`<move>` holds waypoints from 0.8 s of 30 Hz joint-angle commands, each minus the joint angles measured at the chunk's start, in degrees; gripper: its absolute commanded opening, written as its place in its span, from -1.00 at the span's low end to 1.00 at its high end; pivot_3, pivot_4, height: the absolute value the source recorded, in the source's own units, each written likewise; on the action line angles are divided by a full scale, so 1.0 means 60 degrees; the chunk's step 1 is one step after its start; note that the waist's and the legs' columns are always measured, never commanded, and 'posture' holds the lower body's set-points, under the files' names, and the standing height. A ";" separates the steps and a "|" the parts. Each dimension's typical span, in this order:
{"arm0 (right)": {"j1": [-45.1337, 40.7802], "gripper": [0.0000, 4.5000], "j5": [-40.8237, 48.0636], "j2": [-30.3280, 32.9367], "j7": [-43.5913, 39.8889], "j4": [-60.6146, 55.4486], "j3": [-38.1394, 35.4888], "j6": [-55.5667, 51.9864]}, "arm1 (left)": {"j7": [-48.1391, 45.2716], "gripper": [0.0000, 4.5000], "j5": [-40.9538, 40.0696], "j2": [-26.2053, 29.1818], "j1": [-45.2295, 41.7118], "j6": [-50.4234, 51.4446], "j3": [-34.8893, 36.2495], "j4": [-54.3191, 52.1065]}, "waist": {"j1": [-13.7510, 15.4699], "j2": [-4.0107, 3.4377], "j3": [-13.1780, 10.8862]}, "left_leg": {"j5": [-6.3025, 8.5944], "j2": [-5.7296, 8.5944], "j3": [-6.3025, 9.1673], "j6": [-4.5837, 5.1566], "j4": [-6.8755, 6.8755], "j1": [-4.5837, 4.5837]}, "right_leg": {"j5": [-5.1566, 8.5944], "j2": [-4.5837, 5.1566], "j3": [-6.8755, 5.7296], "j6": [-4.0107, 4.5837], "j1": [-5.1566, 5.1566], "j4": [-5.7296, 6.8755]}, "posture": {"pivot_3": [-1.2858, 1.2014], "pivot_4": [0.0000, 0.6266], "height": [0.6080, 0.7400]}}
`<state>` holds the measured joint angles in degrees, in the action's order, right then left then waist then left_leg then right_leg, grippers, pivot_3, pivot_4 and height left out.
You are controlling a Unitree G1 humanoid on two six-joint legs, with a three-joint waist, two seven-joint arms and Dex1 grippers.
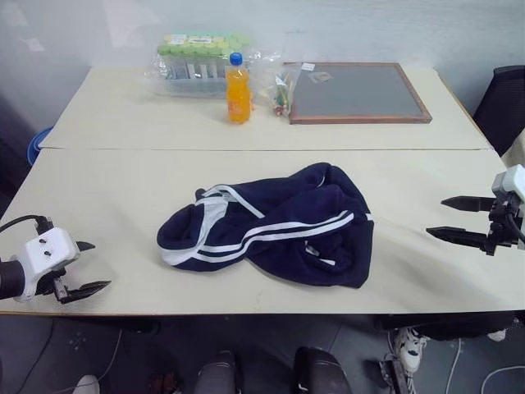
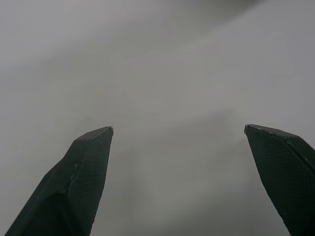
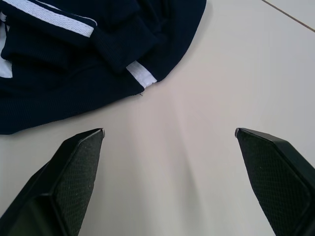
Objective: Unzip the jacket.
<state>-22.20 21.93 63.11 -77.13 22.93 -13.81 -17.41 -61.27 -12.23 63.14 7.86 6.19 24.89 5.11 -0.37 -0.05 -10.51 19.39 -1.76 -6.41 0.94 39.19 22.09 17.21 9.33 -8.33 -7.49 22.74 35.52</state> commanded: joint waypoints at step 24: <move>0.0182 0.98 0.0106 -0.0043 0.0294 -0.0661 -0.0266 -0.0240 | 0.0107 1.00 -0.0550 -0.0364 -0.0611 0.0878 0.0022 -0.0549 | -0.0003 0.0000 0.0000 | 0.0000 0.0003 -0.0020 0.0000 0.0001 -0.0005 | 0.0000 -0.0003 0.0018 0.0000 0.0008 0.0011 | 0.03 -0.52 1.00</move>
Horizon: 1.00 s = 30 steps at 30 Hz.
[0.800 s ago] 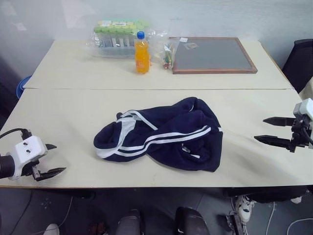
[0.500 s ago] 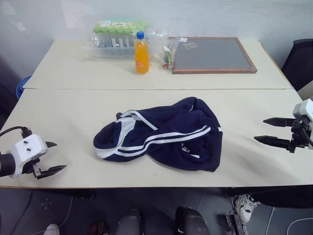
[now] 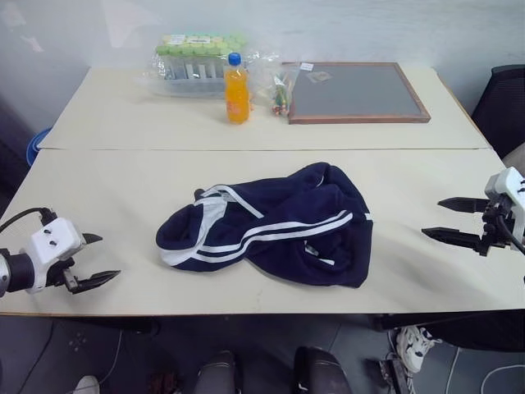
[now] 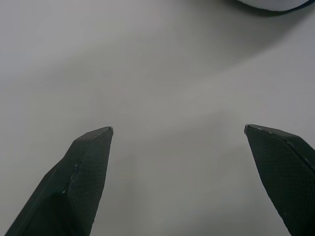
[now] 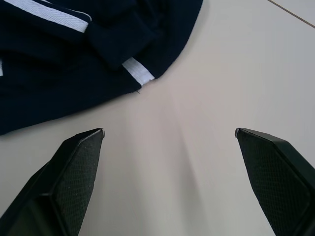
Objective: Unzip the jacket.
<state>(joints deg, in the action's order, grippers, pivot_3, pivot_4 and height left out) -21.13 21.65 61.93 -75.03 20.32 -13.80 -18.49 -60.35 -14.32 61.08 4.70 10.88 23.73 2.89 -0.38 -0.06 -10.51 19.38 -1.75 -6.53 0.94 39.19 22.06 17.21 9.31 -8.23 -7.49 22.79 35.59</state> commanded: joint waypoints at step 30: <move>-0.2814 0.98 -0.2260 -0.2197 -0.0312 -0.1573 0.3780 0.3181 | -0.0770 1.00 0.0820 -0.2168 -0.5988 0.1442 -0.6587 -0.1628 | 0.0036 0.0010 -0.0004 | -0.0001 0.0012 -0.0037 -0.0004 0.0011 -0.0015 | -0.0002 -0.0031 0.0053 -0.0004 0.0007 0.0009 | 0.03 -0.52 1.00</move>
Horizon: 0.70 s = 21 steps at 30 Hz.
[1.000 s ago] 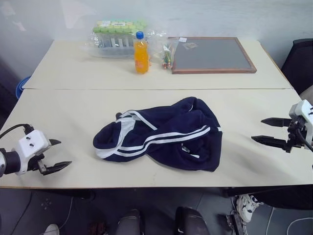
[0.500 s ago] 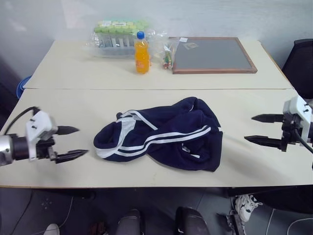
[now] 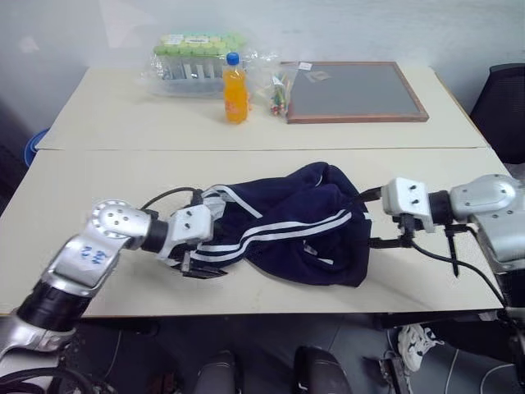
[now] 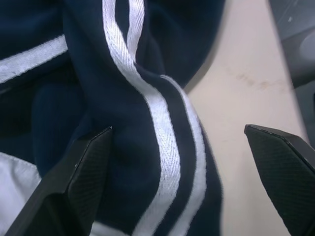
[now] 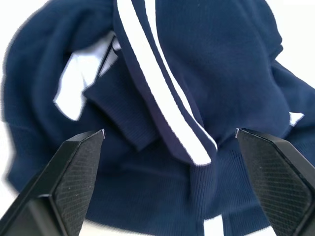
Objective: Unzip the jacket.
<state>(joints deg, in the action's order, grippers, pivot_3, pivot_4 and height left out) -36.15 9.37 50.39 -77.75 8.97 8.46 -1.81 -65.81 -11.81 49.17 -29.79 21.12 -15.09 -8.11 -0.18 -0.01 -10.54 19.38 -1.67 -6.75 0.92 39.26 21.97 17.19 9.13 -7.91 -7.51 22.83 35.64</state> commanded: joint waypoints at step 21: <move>-0.0363 -1.00 0.0638 0.0126 -0.1209 0.0124 -0.0350 -0.0051 | 0.0001 -0.99 0.1011 -0.0577 0.0140 -0.1250 -0.0055 0.0531 | 0.0037 0.0001 -0.0001 | 0.0001 -0.0007 0.0015 0.0002 0.0028 0.0014 | 0.0000 0.0000 -0.0007 0.0000 0.0000 0.0010 | 0.03 -0.52 1.00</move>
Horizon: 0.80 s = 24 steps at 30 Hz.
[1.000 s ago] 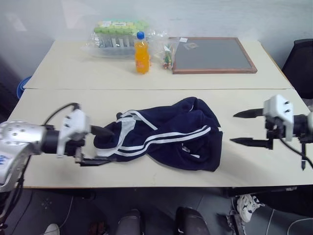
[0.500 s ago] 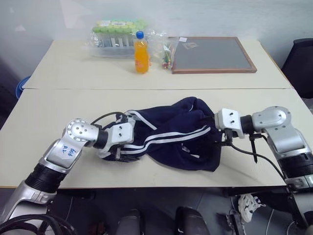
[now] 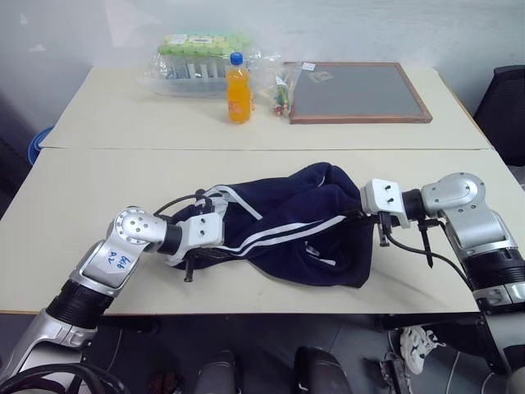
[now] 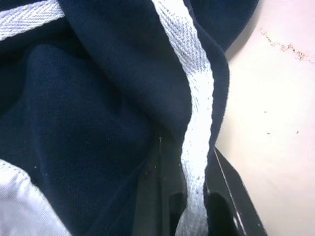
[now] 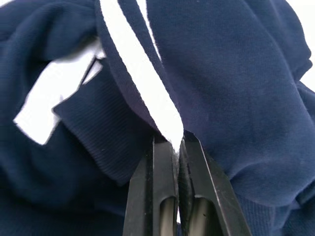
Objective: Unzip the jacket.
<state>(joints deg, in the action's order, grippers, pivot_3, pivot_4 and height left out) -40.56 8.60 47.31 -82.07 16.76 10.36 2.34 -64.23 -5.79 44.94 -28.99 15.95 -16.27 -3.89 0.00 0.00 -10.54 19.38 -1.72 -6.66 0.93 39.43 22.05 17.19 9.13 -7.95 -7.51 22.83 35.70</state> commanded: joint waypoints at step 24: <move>0.7111 -0.79 0.1724 0.1891 0.1799 -0.7075 -0.2111 -0.3163 | -0.1865 -1.00 0.0857 0.0716 0.0340 -0.3096 -0.0411 0.1214 | 0.0166 0.0018 0.0011 | 0.0016 -0.0004 0.0007 0.0006 0.0047 -0.0010 | 0.0000 0.0000 0.0001 0.0000 -0.0020 0.0021 | 0.03 -0.52 1.00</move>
<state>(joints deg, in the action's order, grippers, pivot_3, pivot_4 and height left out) 1.72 18.91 58.16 -71.24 -24.99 -1.63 -16.75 -75.14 -3.50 48.46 -27.94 -3.18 -17.92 0.87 1.00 0.11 -10.48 19.48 -1.75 -6.62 0.96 39.71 21.98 17.19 9.13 -7.94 -7.51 22.68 35.83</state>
